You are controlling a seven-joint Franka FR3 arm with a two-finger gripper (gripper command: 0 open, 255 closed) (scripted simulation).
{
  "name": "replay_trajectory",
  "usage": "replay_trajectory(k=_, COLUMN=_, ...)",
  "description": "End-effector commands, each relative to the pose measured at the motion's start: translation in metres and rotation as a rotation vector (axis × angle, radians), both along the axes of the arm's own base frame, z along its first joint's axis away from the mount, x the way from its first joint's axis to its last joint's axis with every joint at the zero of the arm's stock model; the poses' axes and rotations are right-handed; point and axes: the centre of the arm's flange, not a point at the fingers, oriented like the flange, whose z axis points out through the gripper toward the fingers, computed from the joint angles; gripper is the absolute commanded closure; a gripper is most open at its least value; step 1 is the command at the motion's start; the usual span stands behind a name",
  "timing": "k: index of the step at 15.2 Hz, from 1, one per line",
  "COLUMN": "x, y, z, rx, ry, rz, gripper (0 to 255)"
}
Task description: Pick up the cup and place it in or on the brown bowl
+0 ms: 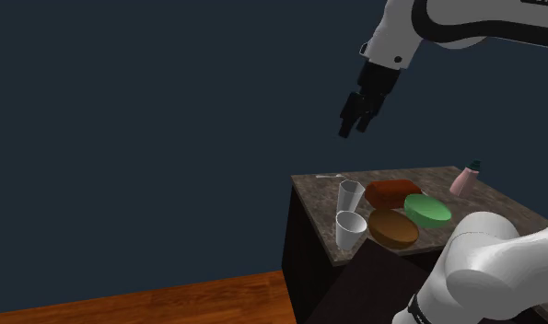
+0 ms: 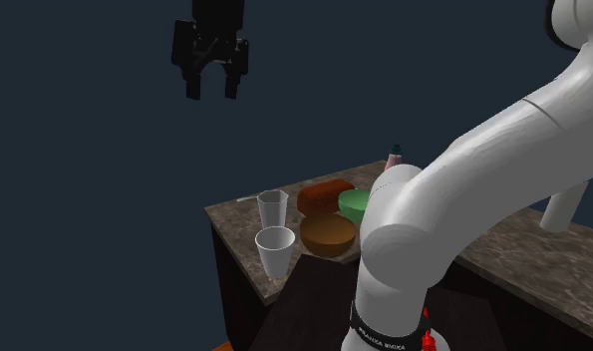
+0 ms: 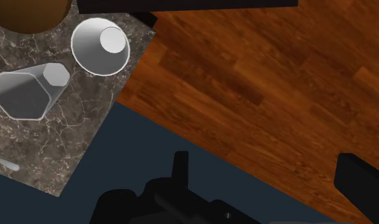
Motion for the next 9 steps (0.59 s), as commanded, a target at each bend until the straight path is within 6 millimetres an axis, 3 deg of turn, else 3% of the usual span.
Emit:
replay_trajectory(k=1, x=0.000, y=0.000, z=0.000, rx=0.000, ry=0.000, rz=0.000, gripper=0)
replay_trajectory(k=9, x=0.014, y=-0.082, z=-0.067, rx=0.010, ry=0.013, rz=0.011, gripper=0)
